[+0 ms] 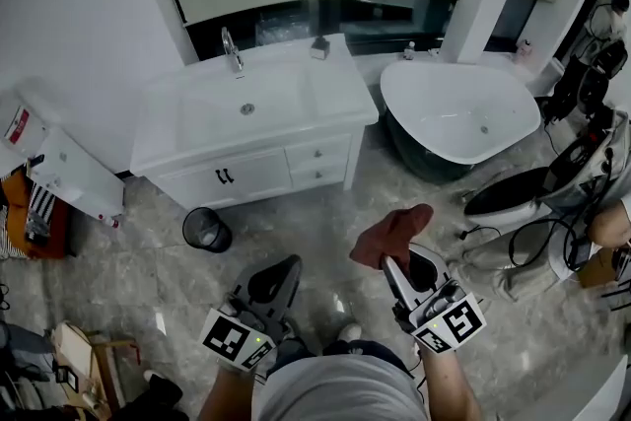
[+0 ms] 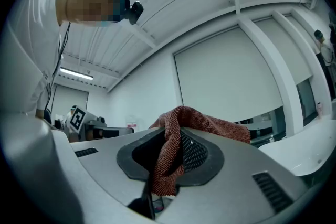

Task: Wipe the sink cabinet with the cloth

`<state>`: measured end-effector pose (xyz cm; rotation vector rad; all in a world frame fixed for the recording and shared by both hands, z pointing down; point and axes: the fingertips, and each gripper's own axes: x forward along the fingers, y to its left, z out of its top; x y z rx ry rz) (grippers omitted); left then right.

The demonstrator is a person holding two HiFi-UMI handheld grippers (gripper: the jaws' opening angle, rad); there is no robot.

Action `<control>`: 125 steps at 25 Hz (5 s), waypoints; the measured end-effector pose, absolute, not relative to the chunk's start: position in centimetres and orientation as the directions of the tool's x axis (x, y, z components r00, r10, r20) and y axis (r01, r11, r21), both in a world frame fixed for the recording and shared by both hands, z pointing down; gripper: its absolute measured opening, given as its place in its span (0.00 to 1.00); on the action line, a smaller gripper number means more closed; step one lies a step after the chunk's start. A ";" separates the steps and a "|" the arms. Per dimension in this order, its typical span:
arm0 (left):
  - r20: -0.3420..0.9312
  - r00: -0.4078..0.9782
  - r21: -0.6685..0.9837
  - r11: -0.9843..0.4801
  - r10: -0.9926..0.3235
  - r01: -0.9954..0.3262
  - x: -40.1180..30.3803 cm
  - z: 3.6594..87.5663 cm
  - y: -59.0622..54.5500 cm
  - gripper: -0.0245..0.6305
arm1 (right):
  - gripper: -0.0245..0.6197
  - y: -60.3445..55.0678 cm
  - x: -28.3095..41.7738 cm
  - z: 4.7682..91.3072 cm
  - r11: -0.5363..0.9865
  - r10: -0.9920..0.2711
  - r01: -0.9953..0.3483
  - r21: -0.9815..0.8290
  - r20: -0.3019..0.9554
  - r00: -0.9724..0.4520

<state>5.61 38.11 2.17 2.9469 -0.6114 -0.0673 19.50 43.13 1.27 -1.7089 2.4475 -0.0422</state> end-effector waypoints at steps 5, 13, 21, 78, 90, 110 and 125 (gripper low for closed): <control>0.014 0.913 0.123 -0.905 -0.409 -0.407 7.6 2.5 39.0 0.05 | 0.16 43.3 21.2 1.8 0.379 -0.923 -0.914 -0.140 -0.125 -0.364; 0.059 0.910 0.150 -0.898 -0.410 -0.414 8.2 4.7 37.2 0.05 | 0.16 40.5 21.7 4.3 0.385 -0.923 -0.910 -0.151 -0.073 -0.378; 0.058 0.913 0.196 -0.892 -0.404 -0.407 5.9 6.8 27.5 0.05 | 0.16 31.8 20.4 6.0 0.351 -0.935 -0.925 -0.146 -0.007 -0.354; 0.347 0.586 0.532 -0.361 -0.733 -0.766 -4.6 35.5 7.0 0.06 | 0.16 -5.2 18.9 49.5 0.187 -0.691 -0.904 -0.385 0.602 -0.400; 0.351 0.586 0.599 -0.306 -0.731 -0.740 -4.3 42.2 7.8 0.06 | 0.16 -9.2 19.6 55.3 0.119 -0.724 -0.902 -0.415 0.586 -0.365; 0.415 0.508 0.624 -0.170 -0.755 -0.763 -5.3 48.7 13.1 0.06 | 0.15 -9.8 20.1 69.2 0.066 -0.686 -0.928 -0.366 0.659 -0.309; 0.453 0.610 0.615 -0.268 -0.650 -0.742 -0.6 50.4 12.2 0.06 | 0.15 -8.7 22.4 71.8 0.183 -0.672 -0.927 -0.328 0.646 -0.361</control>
